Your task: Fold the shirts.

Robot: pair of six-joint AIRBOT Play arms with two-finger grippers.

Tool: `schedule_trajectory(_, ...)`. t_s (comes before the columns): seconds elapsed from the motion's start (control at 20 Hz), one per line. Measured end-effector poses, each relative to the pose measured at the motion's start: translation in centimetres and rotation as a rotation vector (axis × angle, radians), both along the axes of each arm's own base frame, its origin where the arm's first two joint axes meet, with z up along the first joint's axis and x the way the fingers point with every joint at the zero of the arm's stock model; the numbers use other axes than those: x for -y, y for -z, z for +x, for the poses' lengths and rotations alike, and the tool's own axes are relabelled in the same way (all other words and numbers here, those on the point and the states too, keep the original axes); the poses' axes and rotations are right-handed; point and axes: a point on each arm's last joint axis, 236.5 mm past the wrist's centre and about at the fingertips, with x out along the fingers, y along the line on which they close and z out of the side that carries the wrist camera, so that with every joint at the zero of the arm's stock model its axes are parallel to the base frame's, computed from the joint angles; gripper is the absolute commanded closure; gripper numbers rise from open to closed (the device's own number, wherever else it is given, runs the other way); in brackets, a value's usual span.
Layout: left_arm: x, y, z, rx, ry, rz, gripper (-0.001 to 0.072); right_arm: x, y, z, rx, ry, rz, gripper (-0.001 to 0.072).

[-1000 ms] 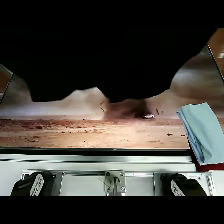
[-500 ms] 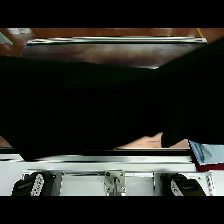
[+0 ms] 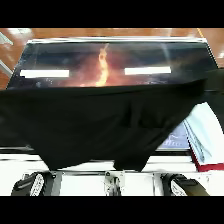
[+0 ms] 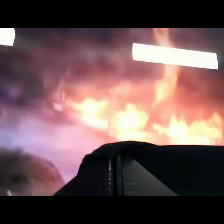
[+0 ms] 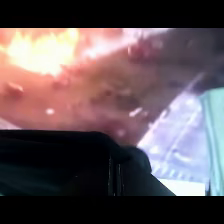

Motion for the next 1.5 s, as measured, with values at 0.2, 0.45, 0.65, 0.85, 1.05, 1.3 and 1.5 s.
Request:
schedule_trajectory(0.2,-1.4,10.2,5.0,-0.232,0.003,-0.102,0.0671,-1.0,11.1,8.0,-0.181,0.009,0.042,0.0656)
schedule_trajectory(0.45,-0.3,17.5,13.3,-0.273,0.058,-0.163,0.0671,-3.2,19.9,17.1,-0.130,0.054,0.169,0.0656)
schedule_trajectory(0.65,1.3,20.7,18.9,-0.214,0.064,-0.155,0.0671,-4.4,22.3,21.9,-0.025,0.111,0.268,0.0656)
schedule_trajectory(0.85,2.1,23.8,21.0,-0.223,0.060,-0.152,0.0671,-4.6,24.2,23.5,-0.011,0.139,0.298,0.0656)
schedule_trajectory(1.05,2.2,26.9,19.6,-0.343,0.090,-0.156,0.0670,-4.6,26.4,21.9,-0.105,0.123,0.276,0.0656)
schedule_trajectory(1.3,2.6,30.3,13.5,-0.621,0.198,-0.139,0.0670,-4.0,29.0,15.0,-0.391,0.052,0.189,0.0656)
schedule_trajectory(1.5,2.3,32.2,8.9,-0.831,0.246,-0.121,0.0671,-3.5,31.6,9.9,-0.588,0.041,0.150,0.0656)
